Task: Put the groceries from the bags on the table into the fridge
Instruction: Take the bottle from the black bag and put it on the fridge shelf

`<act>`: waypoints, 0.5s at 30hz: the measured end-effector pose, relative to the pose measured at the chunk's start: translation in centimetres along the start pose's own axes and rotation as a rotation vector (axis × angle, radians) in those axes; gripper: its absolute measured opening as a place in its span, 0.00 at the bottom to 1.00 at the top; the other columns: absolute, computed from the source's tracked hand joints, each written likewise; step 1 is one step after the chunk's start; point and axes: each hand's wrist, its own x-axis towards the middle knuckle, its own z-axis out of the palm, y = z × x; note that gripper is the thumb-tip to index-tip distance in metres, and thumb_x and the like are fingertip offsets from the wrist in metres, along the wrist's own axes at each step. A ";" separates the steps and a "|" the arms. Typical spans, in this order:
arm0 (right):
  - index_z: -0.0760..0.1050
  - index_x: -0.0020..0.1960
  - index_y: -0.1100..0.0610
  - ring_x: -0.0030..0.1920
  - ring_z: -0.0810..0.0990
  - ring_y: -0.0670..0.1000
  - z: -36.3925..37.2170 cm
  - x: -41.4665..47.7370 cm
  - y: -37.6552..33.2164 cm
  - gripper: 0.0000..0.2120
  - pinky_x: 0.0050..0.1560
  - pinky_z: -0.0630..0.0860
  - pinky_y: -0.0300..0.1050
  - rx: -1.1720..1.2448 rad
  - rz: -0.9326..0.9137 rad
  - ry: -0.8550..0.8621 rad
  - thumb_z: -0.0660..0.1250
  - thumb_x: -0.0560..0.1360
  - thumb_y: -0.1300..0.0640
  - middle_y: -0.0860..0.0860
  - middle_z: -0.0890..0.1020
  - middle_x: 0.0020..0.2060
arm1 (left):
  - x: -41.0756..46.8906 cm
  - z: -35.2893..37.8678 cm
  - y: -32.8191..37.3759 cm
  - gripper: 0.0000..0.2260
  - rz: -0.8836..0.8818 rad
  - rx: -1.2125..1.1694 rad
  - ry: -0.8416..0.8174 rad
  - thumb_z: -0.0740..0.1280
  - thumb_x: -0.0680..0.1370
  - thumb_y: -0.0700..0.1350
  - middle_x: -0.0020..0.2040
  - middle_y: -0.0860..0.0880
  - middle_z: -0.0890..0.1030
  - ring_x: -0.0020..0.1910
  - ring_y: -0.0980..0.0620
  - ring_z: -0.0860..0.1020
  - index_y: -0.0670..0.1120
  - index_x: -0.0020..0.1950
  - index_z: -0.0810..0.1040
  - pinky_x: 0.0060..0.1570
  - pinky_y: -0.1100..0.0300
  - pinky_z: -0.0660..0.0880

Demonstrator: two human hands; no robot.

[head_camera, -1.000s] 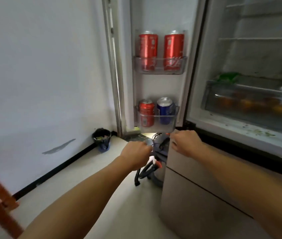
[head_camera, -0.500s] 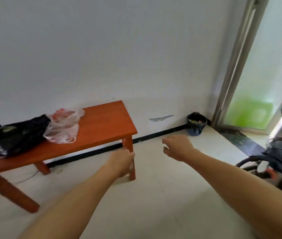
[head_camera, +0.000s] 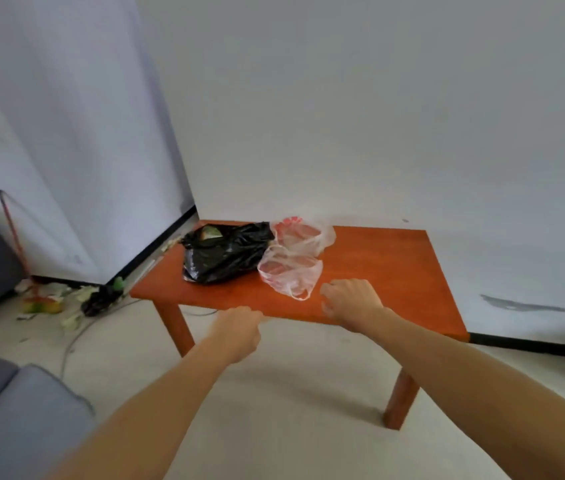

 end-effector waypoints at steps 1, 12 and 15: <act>0.75 0.60 0.51 0.54 0.80 0.56 -0.2 1.7 -0.2 0.14 0.45 0.73 0.48 0.014 -0.008 -0.002 0.57 0.79 0.50 0.51 0.81 0.56 | 0.7 -0.2 -1.2 0.10 -0.017 -0.004 -0.005 0.58 0.80 0.46 0.57 0.46 0.77 0.56 0.45 0.76 0.47 0.59 0.74 0.50 0.52 0.72; 0.74 0.58 0.55 0.48 0.80 0.56 3.2 28.1 -7.7 0.15 0.44 0.77 0.50 0.059 -0.242 -0.026 0.57 0.78 0.48 0.52 0.80 0.47 | 11.6 1.4 -20.4 0.10 -0.260 -0.111 0.018 0.57 0.79 0.47 0.52 0.48 0.78 0.52 0.45 0.78 0.47 0.54 0.75 0.47 0.53 0.74; 0.72 0.60 0.55 0.44 0.80 0.55 4.9 34.1 -9.9 0.14 0.36 0.73 0.47 0.114 -0.217 -0.045 0.56 0.79 0.49 0.52 0.79 0.47 | 16.0 2.2 -25.6 0.08 -0.253 -0.123 0.020 0.57 0.79 0.47 0.49 0.48 0.78 0.48 0.46 0.78 0.47 0.50 0.74 0.43 0.53 0.74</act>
